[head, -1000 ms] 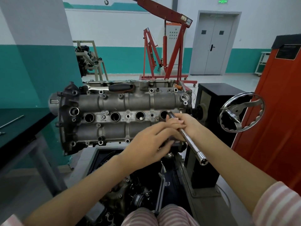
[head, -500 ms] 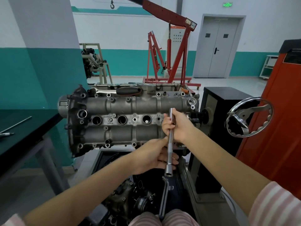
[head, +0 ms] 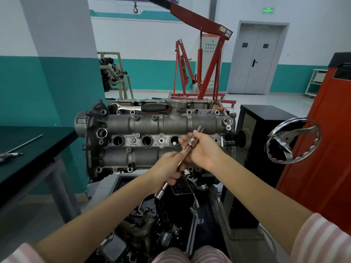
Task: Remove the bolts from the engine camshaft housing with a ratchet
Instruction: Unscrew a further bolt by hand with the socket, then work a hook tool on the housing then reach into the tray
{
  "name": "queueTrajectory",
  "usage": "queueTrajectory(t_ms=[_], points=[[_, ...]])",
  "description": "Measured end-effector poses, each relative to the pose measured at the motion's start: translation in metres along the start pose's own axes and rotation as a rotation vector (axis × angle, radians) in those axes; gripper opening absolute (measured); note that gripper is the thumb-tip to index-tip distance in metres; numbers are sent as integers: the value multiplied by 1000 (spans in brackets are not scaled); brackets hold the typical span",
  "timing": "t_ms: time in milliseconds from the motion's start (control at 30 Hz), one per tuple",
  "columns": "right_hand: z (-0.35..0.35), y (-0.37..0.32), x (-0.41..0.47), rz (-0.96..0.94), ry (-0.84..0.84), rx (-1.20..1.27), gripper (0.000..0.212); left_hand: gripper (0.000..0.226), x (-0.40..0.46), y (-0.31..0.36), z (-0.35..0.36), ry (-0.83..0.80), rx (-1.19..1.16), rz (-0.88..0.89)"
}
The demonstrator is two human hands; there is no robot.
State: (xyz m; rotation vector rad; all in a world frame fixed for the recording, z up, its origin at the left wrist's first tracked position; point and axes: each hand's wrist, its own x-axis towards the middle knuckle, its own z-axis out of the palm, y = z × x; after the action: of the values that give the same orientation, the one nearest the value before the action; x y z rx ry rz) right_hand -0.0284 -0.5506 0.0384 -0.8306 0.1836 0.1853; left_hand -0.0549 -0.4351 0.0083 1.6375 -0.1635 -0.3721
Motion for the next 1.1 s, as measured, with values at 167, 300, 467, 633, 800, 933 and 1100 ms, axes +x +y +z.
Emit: queueTrajectory(t_ms=[167,300,467,633,800,933,1100], points=[[10,15,-3,-34,-15,-141,14,23,2,9,-8,-20,64,76],[15,12,-4,-48,-36,-154,16,17,1,12,-13,-48,89,106],[11,12,-5,-18,-60,-302,15,20,2,11,-22,7,249,151],[16,21,-1,-25,-98,-472,20,24,4,9,-37,145,378,248],[27,28,-1,-7,-144,-504,15,25,2,15,-61,233,798,480],[29,22,2,-56,-140,-529,25,18,1,34,-84,333,1024,598],[28,13,9,-167,-57,-601,29,29,14,72,-113,392,1151,735]])
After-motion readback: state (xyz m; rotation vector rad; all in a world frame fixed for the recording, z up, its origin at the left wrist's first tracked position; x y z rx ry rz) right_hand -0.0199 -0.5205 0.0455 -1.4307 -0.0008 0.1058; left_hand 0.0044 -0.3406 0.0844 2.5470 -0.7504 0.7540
